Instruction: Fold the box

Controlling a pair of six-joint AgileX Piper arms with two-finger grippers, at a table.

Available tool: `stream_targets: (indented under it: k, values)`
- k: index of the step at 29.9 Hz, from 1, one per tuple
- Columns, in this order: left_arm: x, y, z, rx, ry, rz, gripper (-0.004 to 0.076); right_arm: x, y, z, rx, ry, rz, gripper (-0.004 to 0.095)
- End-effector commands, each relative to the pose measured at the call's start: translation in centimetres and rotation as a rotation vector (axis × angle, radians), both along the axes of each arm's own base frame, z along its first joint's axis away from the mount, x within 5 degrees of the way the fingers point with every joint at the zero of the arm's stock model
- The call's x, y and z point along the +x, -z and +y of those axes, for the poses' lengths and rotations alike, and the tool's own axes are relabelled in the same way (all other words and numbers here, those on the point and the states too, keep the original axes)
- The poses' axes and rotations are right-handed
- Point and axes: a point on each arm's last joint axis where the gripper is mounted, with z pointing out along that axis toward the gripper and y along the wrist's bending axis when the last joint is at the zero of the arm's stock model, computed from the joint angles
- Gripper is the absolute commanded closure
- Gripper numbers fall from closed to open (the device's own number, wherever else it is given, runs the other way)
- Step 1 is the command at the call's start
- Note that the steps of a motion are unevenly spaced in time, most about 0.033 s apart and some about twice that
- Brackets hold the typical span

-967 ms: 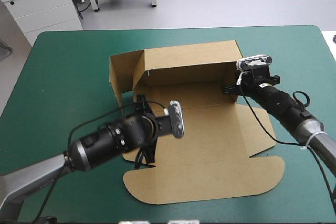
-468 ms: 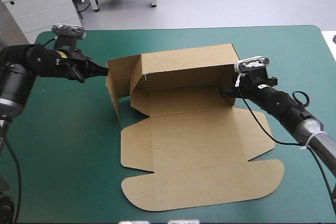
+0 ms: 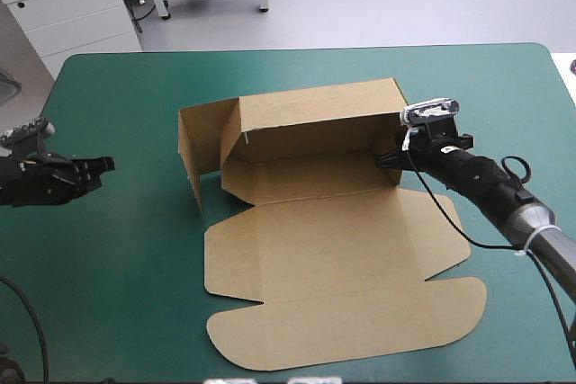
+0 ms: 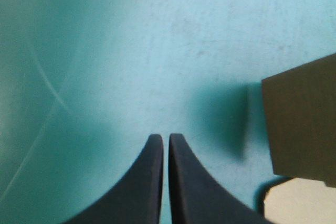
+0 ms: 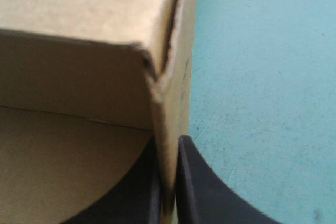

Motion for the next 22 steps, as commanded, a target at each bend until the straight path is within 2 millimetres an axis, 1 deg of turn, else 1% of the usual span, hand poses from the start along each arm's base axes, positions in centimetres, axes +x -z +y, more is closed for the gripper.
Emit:
stream_targets:
  k: [1, 4, 7, 11, 13, 16, 19, 22]
  values:
    - [-0.7, -0.1, 0.5, -0.063, -0.082, -0.084, 0.0711, 0.0, -2.2, -0.4, 0.032, 0.014, -0.058, 0.0921]
    - [-0.6, 0.5, 0.0, -0.104, -0.044, -0.119, 0.0711, 0.0, -2.7, -0.4, 0.075, -0.026, 0.015, 0.0898]
    - [-0.7, 0.8, -0.1, -0.116, -0.035, -0.124, 0.0711, 0.2, -4.4, -1.0, 0.125, 0.01, 0.124, 0.0902]
    - [-0.7, 0.9, -0.1, -0.115, -0.035, -0.118, 0.0711, -0.2, -7.0, -2.1, 0.025, 0.076, 0.26, 0.0903]
    - [-0.7, 0.9, -0.1, -0.113, -0.034, -0.117, 0.0711, -0.6, -8.4, -2.1, 0.009, 0.074, 0.308, 0.0904]
    - [-0.7, 1.0, -0.1, -0.111, -0.032, -0.115, 0.0711, -1.5, -10.0, -1.9, 0.007, 0.04, 0.402, 0.0905]
    - [-0.7, 1.0, -0.1, -0.108, -0.032, -0.112, 0.0714, -2.1, -10.4, -1.7, 0.018, 0.017, 0.46, 0.0905]
    - [-0.7, 1.0, -0.1, -0.108, -0.032, -0.112, 0.0714, -2.3, -9.6, -1.6, 0.014, 0.008, 0.547, 0.0904]
